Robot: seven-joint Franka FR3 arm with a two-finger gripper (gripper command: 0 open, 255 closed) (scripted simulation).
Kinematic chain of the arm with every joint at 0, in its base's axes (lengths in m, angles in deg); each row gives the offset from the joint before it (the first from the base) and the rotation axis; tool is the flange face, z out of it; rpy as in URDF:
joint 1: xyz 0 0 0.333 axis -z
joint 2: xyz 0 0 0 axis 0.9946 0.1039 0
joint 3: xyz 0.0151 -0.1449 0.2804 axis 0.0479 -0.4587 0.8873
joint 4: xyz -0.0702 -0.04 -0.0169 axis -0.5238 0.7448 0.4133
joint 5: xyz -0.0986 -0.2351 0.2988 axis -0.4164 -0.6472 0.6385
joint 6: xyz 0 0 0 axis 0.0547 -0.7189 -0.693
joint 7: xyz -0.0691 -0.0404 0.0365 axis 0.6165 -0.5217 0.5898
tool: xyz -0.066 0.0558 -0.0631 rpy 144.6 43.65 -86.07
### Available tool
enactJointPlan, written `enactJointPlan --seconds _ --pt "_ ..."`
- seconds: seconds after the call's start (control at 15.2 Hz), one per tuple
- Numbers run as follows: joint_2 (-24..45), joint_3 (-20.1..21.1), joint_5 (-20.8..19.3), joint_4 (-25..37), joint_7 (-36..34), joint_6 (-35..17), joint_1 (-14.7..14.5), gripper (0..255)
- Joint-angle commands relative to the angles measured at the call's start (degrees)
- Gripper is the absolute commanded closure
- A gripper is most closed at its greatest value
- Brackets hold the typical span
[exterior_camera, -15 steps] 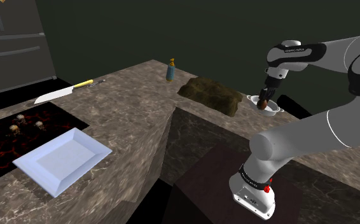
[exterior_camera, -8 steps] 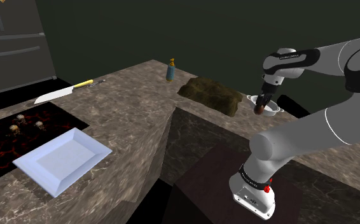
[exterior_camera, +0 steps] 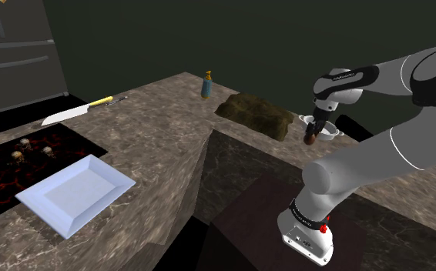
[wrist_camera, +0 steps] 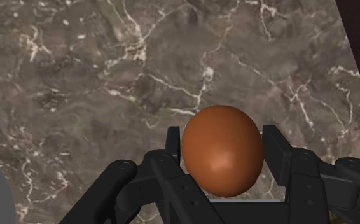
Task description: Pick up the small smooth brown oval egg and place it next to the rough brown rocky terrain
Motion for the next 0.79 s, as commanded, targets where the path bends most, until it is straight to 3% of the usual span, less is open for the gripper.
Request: enactJointPlan --seconds 0.0,0.33,0.73 --pt "1.02 -0.6 -0.01 -0.97 0.09 -1.99 -0.17 255" --pt "3.7 -2.07 0.2 -2.79 0.59 -6.39 -0.68 255" --pt "3.7 -2.07 0.2 -2.79 0.59 -6.39 -0.68 255"
